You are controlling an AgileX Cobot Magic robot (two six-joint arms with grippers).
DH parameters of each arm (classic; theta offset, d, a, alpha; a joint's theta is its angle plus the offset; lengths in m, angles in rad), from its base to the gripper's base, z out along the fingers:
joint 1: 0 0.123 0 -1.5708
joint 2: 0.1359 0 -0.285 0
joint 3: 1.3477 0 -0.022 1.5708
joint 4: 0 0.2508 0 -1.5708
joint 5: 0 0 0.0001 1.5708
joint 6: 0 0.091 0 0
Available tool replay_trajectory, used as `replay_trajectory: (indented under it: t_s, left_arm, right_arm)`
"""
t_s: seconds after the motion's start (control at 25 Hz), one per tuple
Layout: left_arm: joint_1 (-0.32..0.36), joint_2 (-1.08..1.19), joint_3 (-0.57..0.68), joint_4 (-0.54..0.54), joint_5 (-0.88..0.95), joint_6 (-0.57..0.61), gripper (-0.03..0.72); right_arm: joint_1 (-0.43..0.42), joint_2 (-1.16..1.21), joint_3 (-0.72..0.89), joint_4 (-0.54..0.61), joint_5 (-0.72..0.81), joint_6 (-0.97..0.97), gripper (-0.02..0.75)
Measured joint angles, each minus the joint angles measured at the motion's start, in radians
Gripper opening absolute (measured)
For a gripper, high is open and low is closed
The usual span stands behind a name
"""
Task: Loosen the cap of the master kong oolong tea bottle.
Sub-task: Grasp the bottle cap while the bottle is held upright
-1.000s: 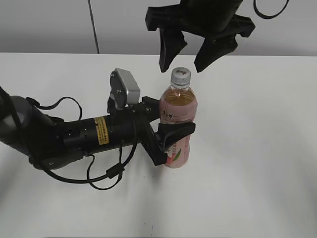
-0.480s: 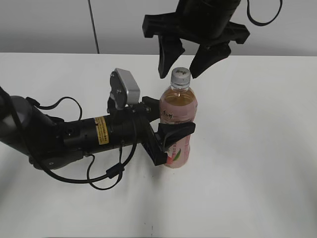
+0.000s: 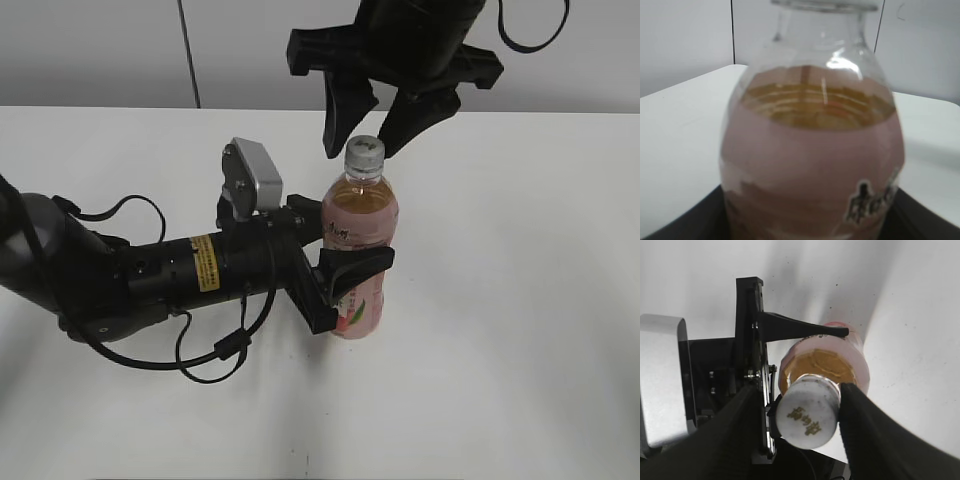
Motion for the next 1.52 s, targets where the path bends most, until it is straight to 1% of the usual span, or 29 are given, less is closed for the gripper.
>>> replay_trajectory:
  t_s: [0.36,0.84,1.04,1.12,1.2,1.52]
  left_arm:
    - [0.0,0.0,0.0,0.0,0.0,0.0,0.406]
    - [0.0,0.0,0.0,-0.001,0.0,-0.001,0.406]
    - [0.0,0.0,0.0,-0.001,0.0,-0.001,0.406]
    - [0.0,0.0,0.0,-0.001,0.0,-0.001,0.406]
    - [0.0,0.0,0.0,-0.001,0.0,-0.001,0.406]
    - [0.0,0.0,0.0,-0.001,0.0,-0.001,0.406]
  right_arm:
    - [0.0,0.0,0.0,0.0,0.0,0.0,0.396]
    - [0.0,0.0,0.018,-0.011,-0.003,-0.008,0.286]
    - [0.0,-0.001,0.02,-0.01,-0.004,-0.078,0.284]
    - [0.0,-0.001,0.02,-0.008,-0.005,-0.155,0.284]
    - [0.0,-0.001,0.02,-0.008,-0.005,-0.274,0.284]
    - [0.0,-0.001,0.02,-0.004,-0.007,-0.945,0.281]
